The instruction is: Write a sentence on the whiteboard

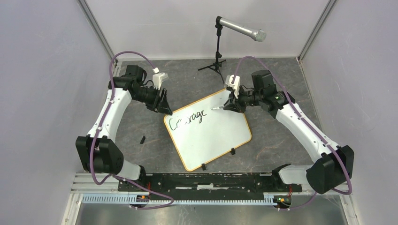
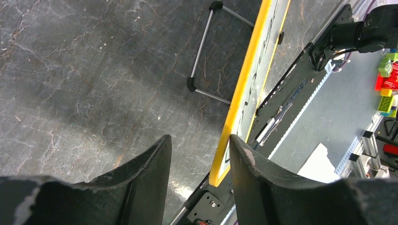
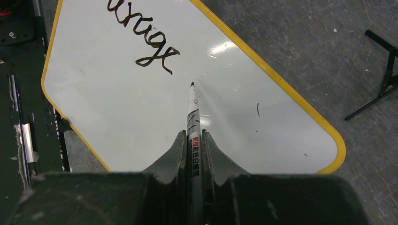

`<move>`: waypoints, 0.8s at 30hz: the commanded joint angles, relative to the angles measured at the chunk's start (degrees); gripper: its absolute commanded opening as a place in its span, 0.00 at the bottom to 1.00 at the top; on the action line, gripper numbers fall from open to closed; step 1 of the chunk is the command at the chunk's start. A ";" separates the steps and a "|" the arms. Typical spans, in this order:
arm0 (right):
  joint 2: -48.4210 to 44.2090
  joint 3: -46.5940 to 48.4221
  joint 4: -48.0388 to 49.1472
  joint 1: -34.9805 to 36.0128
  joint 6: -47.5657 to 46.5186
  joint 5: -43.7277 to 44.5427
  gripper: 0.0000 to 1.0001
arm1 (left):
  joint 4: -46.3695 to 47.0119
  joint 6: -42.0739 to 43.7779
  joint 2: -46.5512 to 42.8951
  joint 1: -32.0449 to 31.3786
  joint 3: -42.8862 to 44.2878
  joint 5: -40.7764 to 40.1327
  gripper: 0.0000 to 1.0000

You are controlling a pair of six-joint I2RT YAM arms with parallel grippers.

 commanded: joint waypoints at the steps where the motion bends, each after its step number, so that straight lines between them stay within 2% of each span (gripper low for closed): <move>1: -1.05 -0.25 3.69 -0.18 0.79 -1.68 0.00 | 1.68 -0.82 -0.94 0.14 0.05 2.11 0.55; 11: -1.75 -0.18 3.66 -0.23 0.47 -2.38 0.00 | 0.81 0.05 -0.23 0.13 0.64 5.10 0.55; 24: -1.01 -1.01 3.10 -0.11 -0.15 -1.70 0.00 | -1.57 2.92 -0.20 -1.19 1.20 9.49 0.47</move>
